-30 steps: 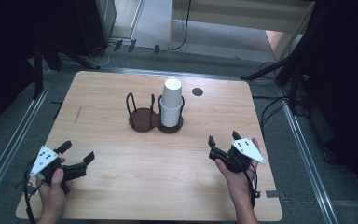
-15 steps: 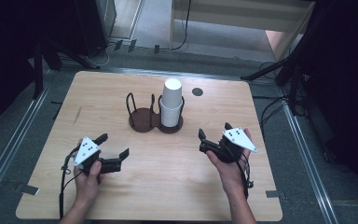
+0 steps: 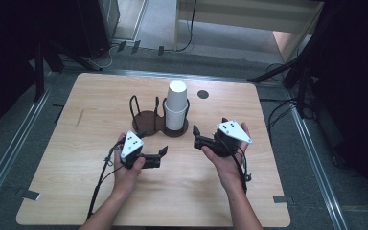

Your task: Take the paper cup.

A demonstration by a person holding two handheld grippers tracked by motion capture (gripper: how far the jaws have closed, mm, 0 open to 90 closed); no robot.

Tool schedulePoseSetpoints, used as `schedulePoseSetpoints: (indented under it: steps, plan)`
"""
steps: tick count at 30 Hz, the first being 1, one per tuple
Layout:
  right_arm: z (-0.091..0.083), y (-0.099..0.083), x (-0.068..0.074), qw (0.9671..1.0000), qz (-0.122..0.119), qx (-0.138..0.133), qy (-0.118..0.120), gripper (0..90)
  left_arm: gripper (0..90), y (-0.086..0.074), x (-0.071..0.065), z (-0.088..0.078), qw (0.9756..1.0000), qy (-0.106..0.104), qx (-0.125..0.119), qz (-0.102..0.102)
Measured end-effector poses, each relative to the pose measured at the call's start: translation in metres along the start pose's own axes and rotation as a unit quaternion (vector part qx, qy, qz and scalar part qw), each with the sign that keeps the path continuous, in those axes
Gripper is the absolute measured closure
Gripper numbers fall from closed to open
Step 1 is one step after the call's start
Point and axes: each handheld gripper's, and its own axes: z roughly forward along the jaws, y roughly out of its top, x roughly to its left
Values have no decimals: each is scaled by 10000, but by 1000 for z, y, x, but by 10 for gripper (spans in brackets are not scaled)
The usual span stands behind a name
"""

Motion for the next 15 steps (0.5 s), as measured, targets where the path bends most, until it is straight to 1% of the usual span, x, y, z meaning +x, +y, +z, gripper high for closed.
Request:
schedulePoseSetpoints:
  steps: [2, 4, 5, 6, 7, 8, 10, 12, 14, 15]
  plan:
    - [4, 4, 3, 10000, -2, -4, 40, 0, 86, 0, -7, 10, 10000, -88, -39, -23]
    - [7, 7, 5, 10000, -15, -22, 90, 0, 85, 1, -12, 17, 10000, -80, -6, -19]
    - [8, 9, 6, 9999, -8, -21, 104, 4, 86, 1, -14, 21, 10000, -60, 10, -25]
    - [10, 10, 7, 9999, -15, -20, 111, 11, 94, 1, -17, 25, 10000, 15, -9, -7]
    - [12, 12, 9, 9999, -17, -27, 108, 27, 124, 2, -19, 28, 9999, 129, -23, -19]
    - [14, 13, 9, 9999, -21, -46, 105, 42, 140, 3, -21, 33, 9997, 220, -21, -60]
    - [19, 16, 11, 9999, 19, -69, 127, 67, 143, 5, -21, 39, 9995, 256, -27, -174]
    - [24, 19, 11, 9999, -11, -63, 107, 93, 147, 7, -20, 48, 9989, 354, 10, -323]
    - [29, 22, 12, 9999, -7, -45, 122, 115, 150, 8, -19, 54, 9983, 386, -5, -444]
    - [31, 24, 13, 9999, -20, -43, 127, 127, 151, 9, -19, 57, 9980, 423, -55, -472]
